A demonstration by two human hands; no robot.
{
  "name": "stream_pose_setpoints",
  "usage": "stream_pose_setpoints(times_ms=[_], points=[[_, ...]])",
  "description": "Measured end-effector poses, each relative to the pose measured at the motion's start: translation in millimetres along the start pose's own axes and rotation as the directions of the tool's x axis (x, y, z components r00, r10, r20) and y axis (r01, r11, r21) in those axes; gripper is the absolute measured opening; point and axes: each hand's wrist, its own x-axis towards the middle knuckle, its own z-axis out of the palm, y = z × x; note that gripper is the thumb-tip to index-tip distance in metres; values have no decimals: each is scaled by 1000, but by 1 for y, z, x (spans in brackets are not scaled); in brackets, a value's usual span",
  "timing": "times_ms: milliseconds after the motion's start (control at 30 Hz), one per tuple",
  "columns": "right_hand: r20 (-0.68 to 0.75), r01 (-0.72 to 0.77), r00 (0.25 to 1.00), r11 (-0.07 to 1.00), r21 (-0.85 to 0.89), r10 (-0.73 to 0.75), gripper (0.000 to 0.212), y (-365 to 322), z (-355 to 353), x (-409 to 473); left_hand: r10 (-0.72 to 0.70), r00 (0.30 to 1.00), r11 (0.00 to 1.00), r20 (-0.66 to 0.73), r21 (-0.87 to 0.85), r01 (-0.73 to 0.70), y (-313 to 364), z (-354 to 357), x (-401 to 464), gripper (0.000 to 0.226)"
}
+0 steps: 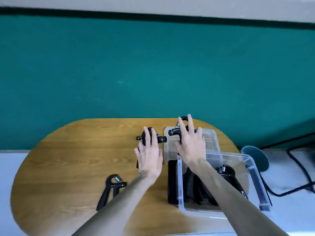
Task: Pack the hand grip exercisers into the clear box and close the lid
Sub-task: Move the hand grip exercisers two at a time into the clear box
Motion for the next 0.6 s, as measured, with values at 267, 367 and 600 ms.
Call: stream_pose_setpoints(times_ms=[267,367,600], points=[[-29,-120,992,992,39,121,84,86,-11,-34,90,995,995,51,34,-92,88,41,-19,79],[-17,-197,980,980,36,198,85,123,-10,-60,117,989,991,92,53,-122,111,65,-35,76],[52,-301,953,953,37,299,78,190,18,-107,148,971,976,186,128,-174,135,122,-70,70]])
